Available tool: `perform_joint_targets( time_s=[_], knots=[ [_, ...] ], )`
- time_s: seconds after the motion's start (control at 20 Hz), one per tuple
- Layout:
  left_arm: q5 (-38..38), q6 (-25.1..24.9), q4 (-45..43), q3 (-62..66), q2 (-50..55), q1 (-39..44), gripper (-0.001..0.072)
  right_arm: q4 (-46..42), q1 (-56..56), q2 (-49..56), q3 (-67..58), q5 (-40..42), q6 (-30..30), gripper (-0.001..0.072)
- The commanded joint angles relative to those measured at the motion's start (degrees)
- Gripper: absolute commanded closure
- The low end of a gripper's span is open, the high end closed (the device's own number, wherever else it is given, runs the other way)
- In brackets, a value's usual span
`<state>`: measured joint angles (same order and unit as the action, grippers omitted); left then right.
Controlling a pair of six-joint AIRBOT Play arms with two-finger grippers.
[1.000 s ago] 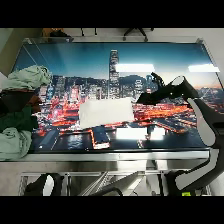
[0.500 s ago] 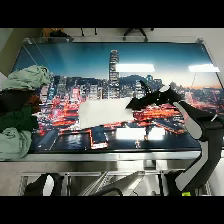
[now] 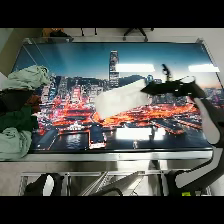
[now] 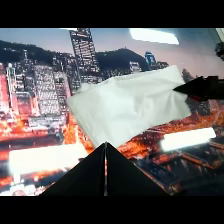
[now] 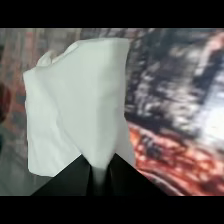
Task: Fold the shirts.
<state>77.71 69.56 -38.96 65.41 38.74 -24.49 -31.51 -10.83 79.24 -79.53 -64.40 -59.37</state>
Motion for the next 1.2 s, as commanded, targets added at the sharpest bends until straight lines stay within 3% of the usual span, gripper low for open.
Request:
perform_joint_targets(
  time_s=[0.0, 0.25, 0.45, 0.8, 0.95, 1.0, 1.1, 1.15],
  knots=[
    [-1.53, -0.37, -0.07, -0.02, -0.04, -0.07, 0.0688, -9.55, -15.85, -5.81, -0.09, 1.11, -7.91, 0.0697],
    [-4.35, -1.18, -0.02, -0.04, -0.04, -0.07, 0.0688, -11.30, -39.82, -10.82, 2.93, -5.22, -9.73, 0.0697],
    [-6.62, -2.78, 0.02, -0.02, -0.04, -0.07, 0.0688, -13.42, -51.17, -14.64, 13.73, -7.82, -9.88, 0.0697],
    [-8.98, -4.24, 0.02, -0.04, -0.04, -0.07, 0.0688, -28.61, -54.90, -19.08, 30.01, -7.43, -12.98, 0.0697],
    [-9.40, -4.42, 0.15, -0.02, 0.70, -0.07, 0.0688, -29.16, -54.88, -21.66, 31.63, -6.73, -13.53, 0.0694],
    [-9.53, -4.66, 0.09, -0.02, 1.25, -0.07, 0.0688, -29.18, -54.90, -22.29, 31.63, -6.49, -13.86, 0.0668],
    [-9.57, -4.63, 1.53, -0.02, 2.89, -0.07, 0.0688, -29.68, -54.90, -23.50, 31.10, -5.99, -15.74, 0.0300],
    [-9.55, -4.61, 3.32, -0.02, 3.98, -0.07, 0.0688, -30.25, -54.90, -24.22, 30.01, -6.49, -16.31, 0.0206]
  ],
)
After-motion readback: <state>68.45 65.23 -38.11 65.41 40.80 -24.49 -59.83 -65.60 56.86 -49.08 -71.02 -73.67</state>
